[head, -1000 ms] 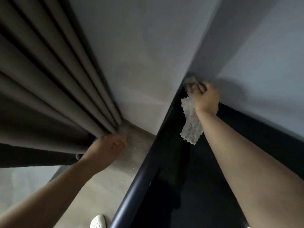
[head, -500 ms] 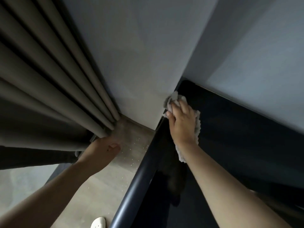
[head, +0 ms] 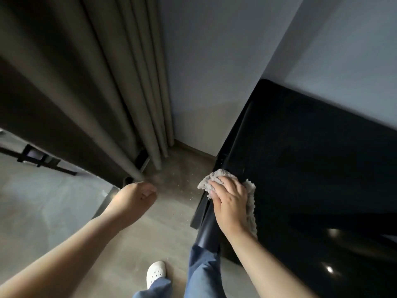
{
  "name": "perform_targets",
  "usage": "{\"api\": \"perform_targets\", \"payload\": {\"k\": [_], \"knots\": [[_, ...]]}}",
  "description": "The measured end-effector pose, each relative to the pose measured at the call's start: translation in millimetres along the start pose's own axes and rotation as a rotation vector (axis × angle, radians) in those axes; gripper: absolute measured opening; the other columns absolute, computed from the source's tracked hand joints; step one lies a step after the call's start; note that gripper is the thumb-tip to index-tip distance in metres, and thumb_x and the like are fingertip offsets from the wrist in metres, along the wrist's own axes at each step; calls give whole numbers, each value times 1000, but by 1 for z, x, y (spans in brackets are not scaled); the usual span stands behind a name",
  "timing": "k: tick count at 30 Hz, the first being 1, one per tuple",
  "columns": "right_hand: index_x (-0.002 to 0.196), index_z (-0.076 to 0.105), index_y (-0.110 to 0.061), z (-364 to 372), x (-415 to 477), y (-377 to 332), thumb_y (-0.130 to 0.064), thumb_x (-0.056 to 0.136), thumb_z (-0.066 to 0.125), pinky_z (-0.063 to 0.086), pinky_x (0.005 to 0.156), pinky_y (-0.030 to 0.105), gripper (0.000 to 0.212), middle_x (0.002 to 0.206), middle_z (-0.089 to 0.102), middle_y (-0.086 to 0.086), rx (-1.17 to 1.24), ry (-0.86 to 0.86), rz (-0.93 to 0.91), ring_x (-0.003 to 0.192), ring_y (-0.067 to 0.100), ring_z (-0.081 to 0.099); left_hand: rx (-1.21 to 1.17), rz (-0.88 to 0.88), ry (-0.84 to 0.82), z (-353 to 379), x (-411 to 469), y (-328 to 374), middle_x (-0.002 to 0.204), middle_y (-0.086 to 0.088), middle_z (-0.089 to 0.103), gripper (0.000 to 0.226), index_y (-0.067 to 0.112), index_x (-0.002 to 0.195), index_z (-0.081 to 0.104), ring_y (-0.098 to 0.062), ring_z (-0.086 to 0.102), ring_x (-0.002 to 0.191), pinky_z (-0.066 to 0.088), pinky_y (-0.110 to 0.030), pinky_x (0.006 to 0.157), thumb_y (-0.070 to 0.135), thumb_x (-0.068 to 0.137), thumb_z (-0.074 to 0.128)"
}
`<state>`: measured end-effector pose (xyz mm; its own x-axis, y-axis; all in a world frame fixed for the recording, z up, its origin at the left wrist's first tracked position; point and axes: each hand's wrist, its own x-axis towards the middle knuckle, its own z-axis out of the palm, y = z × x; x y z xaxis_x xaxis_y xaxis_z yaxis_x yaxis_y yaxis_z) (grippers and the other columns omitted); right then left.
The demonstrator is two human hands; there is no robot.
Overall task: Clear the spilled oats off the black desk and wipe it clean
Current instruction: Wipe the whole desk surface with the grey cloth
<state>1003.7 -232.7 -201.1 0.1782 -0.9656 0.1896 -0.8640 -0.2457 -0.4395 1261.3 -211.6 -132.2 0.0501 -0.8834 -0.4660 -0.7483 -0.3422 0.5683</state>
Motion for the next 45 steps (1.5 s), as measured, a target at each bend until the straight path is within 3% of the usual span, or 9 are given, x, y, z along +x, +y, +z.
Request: {"api": "perform_targets", "payload": {"k": [3, 10, 13, 18, 24, 28, 33, 40, 45], "knots": [[102, 72, -19, 5, -38, -33, -28, 90, 47, 32, 97, 32, 29, 113, 65, 1, 0, 68, -3, 106, 19, 45, 43, -25, -25, -6, -42, -33, 83, 9, 69, 32, 22, 92, 69, -15, 64, 83, 51, -33, 78, 44, 80, 49], [93, 72, -22, 32, -172, -112, -28, 88, 48, 39, 85, 30, 26, 101, 66, -5, 93, -82, 52, 95, 18, 52, 62, -59, -17, 6, -136, -107, 89, 10, 66, 17, 20, 101, 70, -10, 61, 82, 39, -22, 71, 29, 91, 59], [95, 71, -27, 22, -219, -138, -26, 90, 53, 50, 71, 29, 19, 98, 65, -13, 170, -57, 278, 90, 13, 54, 68, -52, 2, 2, -161, -119, 90, 9, 67, 19, 19, 102, 70, -9, 61, 83, 40, -23, 73, 29, 91, 60], [106, 70, -19, -28, -246, -139, -13, 93, 58, 50, 80, 38, 18, 104, 63, -7, 288, 55, 523, 102, 19, 53, 77, 5, 37, 2, -196, -109, 93, 5, 68, 18, 17, 102, 71, -10, 58, 81, 37, -23, 71, 26, 91, 61], [114, 67, -21, -125, -276, -108, -20, 95, 57, 48, 83, 36, 22, 111, 61, -9, 220, 231, 614, 109, 16, 52, 50, 248, 17, 37, -241, -21, 82, 6, 68, 10, 17, 90, 70, -17, 62, 81, 41, -14, 64, 15, 88, 61], [108, 69, -24, -201, -339, -74, -25, 93, 59, 50, 76, 42, 18, 109, 62, -9, 53, 308, 643, 102, 18, 53, 42, 377, -110, 84, -282, 57, 88, 11, 70, 12, 25, 97, 67, -21, 68, 83, 57, -37, 71, 24, 91, 57], [106, 68, -25, -303, -435, -25, -24, 92, 60, 51, 76, 39, 17, 108, 63, -10, 34, 508, 719, 104, 18, 55, 71, 571, -188, 155, -350, 155, 80, 18, 60, 27, 18, 97, 68, -6, 57, 76, 52, -38, 80, 37, 86, 51], [110, 69, -19, -421, -568, 29, -21, 93, 58, 35, 73, 11, 20, 96, 58, -12, -47, 704, 880, 92, 11, 56, 84, 765, -364, 279, -450, 273, 94, 21, 63, 23, 29, 114, 64, 5, 59, 88, 47, -21, 77, 31, 94, 54], [122, 59, -29, -483, -633, 76, -35, 97, 48, 39, 84, 17, 28, 110, 60, -15, -33, 722, 1025, 98, 2, 53, 110, 889, -453, 343, -486, 350, 95, 20, 64, 17, 29, 108, 66, 7, 58, 87, 45, -12, 74, 28, 94, 56]]}}
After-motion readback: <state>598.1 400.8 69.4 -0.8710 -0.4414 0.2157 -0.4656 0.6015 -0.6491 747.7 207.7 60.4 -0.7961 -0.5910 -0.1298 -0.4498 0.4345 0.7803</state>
